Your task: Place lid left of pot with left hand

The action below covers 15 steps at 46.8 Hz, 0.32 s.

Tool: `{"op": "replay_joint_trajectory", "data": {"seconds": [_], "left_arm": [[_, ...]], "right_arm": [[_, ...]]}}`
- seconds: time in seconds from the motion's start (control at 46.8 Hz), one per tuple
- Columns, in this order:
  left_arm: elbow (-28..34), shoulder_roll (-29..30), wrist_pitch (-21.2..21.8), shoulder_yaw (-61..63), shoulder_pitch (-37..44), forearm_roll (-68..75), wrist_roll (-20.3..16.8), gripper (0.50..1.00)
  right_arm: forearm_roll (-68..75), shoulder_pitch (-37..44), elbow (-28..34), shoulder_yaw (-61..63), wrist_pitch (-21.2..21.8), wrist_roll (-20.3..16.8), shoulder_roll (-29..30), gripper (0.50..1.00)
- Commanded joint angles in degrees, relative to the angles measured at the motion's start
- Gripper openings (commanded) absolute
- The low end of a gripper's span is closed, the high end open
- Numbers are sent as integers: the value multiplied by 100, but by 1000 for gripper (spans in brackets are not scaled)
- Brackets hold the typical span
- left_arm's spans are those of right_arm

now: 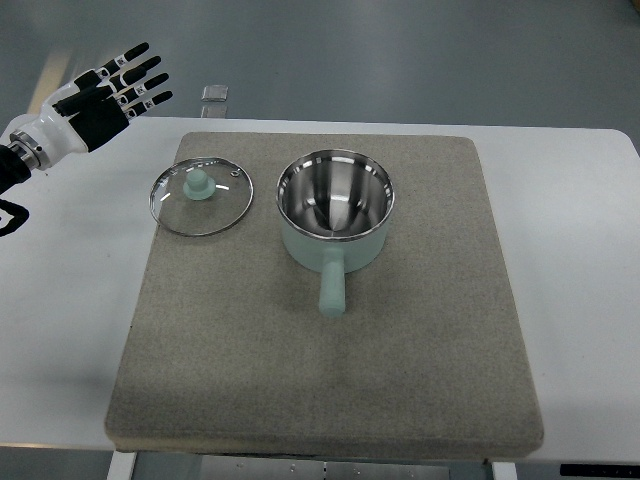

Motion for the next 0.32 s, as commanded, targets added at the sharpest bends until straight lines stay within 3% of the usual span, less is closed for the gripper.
{"op": "replay_joint_trajectory", "data": {"seconds": [0.0, 0.299], "left_arm": [[46, 0, 0, -8, -9, 3, 0, 996], [63, -26, 0, 9, -9, 3, 0, 996]], "right_arm": [[8, 0, 7, 14, -6, 0, 0, 921], [-9, 0, 7, -12, -6, -26, 0, 921]]}}
